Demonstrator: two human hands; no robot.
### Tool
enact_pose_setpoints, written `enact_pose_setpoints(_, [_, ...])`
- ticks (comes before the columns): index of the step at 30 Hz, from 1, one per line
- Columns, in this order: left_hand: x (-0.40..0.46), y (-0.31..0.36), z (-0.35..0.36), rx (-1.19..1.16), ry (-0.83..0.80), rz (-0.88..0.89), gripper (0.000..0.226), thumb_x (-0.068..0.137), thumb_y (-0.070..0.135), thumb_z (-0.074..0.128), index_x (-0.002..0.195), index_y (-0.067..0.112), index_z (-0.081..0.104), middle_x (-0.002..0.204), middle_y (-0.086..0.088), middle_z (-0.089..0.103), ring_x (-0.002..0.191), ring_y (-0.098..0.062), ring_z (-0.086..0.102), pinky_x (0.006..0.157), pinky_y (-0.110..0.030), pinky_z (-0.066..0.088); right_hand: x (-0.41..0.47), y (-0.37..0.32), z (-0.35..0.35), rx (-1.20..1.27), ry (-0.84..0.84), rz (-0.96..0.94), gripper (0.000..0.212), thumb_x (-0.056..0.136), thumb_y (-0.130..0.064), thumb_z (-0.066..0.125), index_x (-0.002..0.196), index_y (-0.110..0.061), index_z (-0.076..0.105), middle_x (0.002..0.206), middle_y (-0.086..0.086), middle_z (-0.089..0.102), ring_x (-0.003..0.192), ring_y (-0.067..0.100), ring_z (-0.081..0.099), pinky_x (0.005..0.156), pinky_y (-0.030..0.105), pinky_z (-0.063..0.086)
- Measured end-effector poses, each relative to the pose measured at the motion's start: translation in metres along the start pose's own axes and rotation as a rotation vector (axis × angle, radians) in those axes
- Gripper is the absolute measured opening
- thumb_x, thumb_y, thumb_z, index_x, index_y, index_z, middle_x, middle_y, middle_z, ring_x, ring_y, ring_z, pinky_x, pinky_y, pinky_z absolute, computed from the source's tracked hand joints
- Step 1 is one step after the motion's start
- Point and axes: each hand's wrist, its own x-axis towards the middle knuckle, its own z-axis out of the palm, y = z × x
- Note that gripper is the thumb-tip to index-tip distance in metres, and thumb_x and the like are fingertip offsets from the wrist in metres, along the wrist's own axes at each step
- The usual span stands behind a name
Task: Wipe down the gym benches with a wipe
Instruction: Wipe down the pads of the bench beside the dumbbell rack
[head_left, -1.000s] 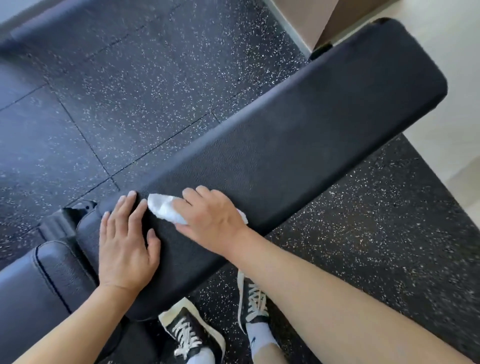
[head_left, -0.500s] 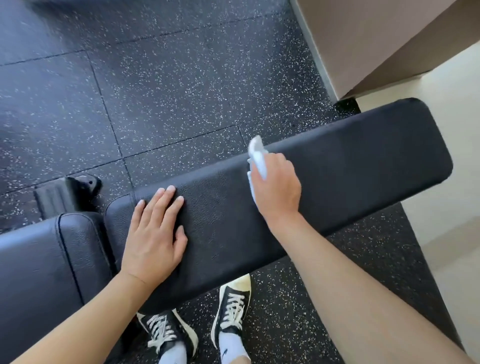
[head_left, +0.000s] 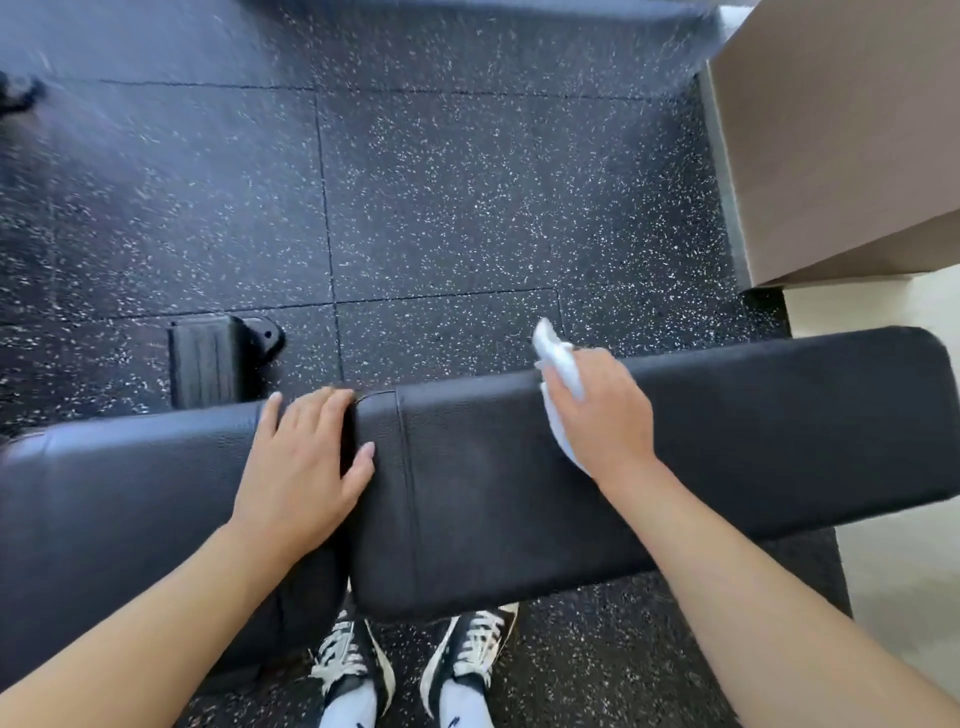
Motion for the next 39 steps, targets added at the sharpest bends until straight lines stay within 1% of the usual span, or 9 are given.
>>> enact_pose_setpoints(3, [-0.007,-0.011,0.006,0.007,0.038,0.014,0.06,0.099,0.047,0.041,0.135,0.002,0.059,0.132,-0.014,0.065,0.135,-0.036,0.053,0.123,-0.056,0.029,0.026,0.022,-0.003,0.058,0.01,0.314,0.032,0.1,-0.039,0.039,0.128,-0.032,0.055,0.07,-0.014,0.039,0.084,0.031,0.056,0.062,0.04,0.042])
enact_pose_setpoints(5, [-0.008,-0.012,0.01,-0.006,0.054,0.012,0.059,0.099,0.047,0.044,0.135,0.002,0.059,0.134,-0.014,0.065,0.137,-0.036,0.051,0.123,-0.055,0.028,0.042,0.002,0.006,0.021,-0.057,0.354,0.034,0.1,-0.042,0.037,0.118,-0.03,0.063,0.073,-0.008,0.049,0.087,0.031,0.055,0.064,0.04,0.041])
enact_pose_setpoints(10, [-0.01,-0.012,0.013,-0.04,0.092,-0.011,0.051,0.1,0.039,0.045,0.135,0.006,0.06,0.136,-0.009,0.063,0.139,-0.033,0.051,0.126,-0.053,0.025,0.067,-0.124,0.038,-0.021,-0.279,0.146,0.042,0.099,-0.053,0.051,0.089,-0.016,0.069,0.091,0.003,0.06,0.091,0.03,0.057,0.066,0.037,0.036])
enact_pose_setpoints(15, [-0.011,-0.017,0.014,-0.068,0.1,-0.018,0.048,0.091,0.024,0.042,0.132,0.007,0.061,0.132,-0.007,0.063,0.138,-0.031,0.051,0.128,-0.051,0.021,0.071,-0.22,0.054,-0.045,-0.387,-0.03,0.039,0.098,-0.049,0.052,0.096,-0.016,0.071,0.099,0.004,0.064,0.097,0.028,0.058,0.069,0.038,0.035])
enact_pose_setpoints(19, [-0.01,-0.018,0.014,-0.08,0.109,-0.026,0.043,0.093,0.023,0.045,0.128,0.007,0.064,0.129,-0.006,0.064,0.135,-0.031,0.053,0.127,-0.051,0.025,0.081,-0.203,0.048,0.053,-0.513,-0.03,0.041,0.094,-0.057,0.051,0.087,-0.02,0.068,0.092,0.0,0.063,0.09,0.027,0.059,0.069,0.036,0.038])
enact_pose_setpoints(27, [-0.002,-0.003,0.008,-0.152,0.097,-0.181,0.036,0.101,0.031,0.044,0.12,0.014,0.068,0.124,0.001,0.067,0.13,-0.026,0.055,0.125,-0.049,0.028,0.101,-0.05,0.007,-0.016,-0.66,0.27,0.048,0.079,-0.066,0.048,0.068,-0.022,0.066,0.074,-0.006,0.065,0.077,0.024,0.062,0.067,0.034,0.048])
enact_pose_setpoints(33, [0.036,0.039,0.004,-0.166,0.04,-0.454,0.039,0.104,0.031,0.036,0.113,0.019,0.072,0.11,0.007,0.072,0.111,-0.022,0.066,0.123,-0.054,0.027,0.106,-0.092,0.033,0.029,-0.701,0.125,0.046,0.086,-0.06,0.051,0.074,-0.018,0.065,0.075,-0.003,0.064,0.074,0.028,0.06,0.068,0.036,0.05])
enact_pose_setpoints(37, [0.065,0.061,0.005,-0.293,-0.032,-0.546,0.04,0.103,0.03,0.025,0.083,0.019,0.058,0.082,0.003,0.06,0.078,-0.025,0.058,0.087,-0.048,0.048,0.109,-0.142,0.054,0.186,-0.751,0.003,0.041,0.095,-0.054,0.051,0.072,-0.021,0.057,0.076,-0.003,0.061,0.073,0.028,0.057,0.063,0.036,0.037])
enact_pose_setpoints(39, [0.07,0.063,0.006,-0.334,-0.041,-0.585,0.041,0.101,0.031,0.025,0.084,0.019,0.06,0.085,0.004,0.061,0.081,-0.024,0.057,0.078,-0.045,0.048,0.113,-0.131,0.054,0.23,-0.814,0.028,0.041,0.095,-0.055,0.051,0.071,-0.022,0.056,0.076,-0.003,0.06,0.074,0.028,0.058,0.062,0.035,0.037])
